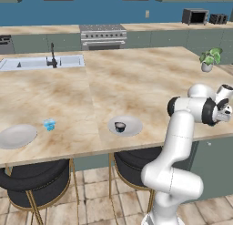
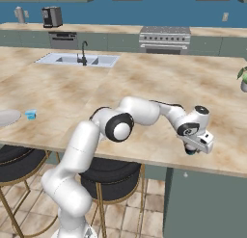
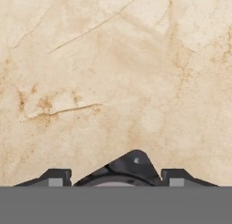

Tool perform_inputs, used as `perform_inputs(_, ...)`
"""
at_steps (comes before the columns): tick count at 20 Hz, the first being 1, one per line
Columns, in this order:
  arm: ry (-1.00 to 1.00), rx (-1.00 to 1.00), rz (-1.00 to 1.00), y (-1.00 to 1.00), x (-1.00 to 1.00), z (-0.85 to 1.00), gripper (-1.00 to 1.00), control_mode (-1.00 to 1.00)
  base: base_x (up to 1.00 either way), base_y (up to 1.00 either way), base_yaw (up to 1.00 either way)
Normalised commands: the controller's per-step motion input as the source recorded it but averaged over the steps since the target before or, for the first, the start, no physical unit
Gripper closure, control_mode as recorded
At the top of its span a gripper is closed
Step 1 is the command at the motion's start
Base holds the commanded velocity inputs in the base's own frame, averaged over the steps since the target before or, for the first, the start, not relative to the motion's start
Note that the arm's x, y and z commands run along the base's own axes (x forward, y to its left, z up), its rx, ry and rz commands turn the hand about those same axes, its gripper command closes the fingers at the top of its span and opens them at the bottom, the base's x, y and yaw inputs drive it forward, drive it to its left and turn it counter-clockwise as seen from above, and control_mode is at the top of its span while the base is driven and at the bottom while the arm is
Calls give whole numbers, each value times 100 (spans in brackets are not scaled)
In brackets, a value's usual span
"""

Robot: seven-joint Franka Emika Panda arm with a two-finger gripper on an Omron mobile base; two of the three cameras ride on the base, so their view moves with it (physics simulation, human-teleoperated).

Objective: Place two yogurt containers on each plate.

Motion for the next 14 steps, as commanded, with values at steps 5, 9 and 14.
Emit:
perform_inputs(5,0,0,0,0,0,0,100,-100,0,0,0)
perform_inputs(9,0,0,-1,9,0,9,100,-100,0,0,0)
perform_inputs(14,0,0,-2,35,-1,32,100,-100,0,0,0)
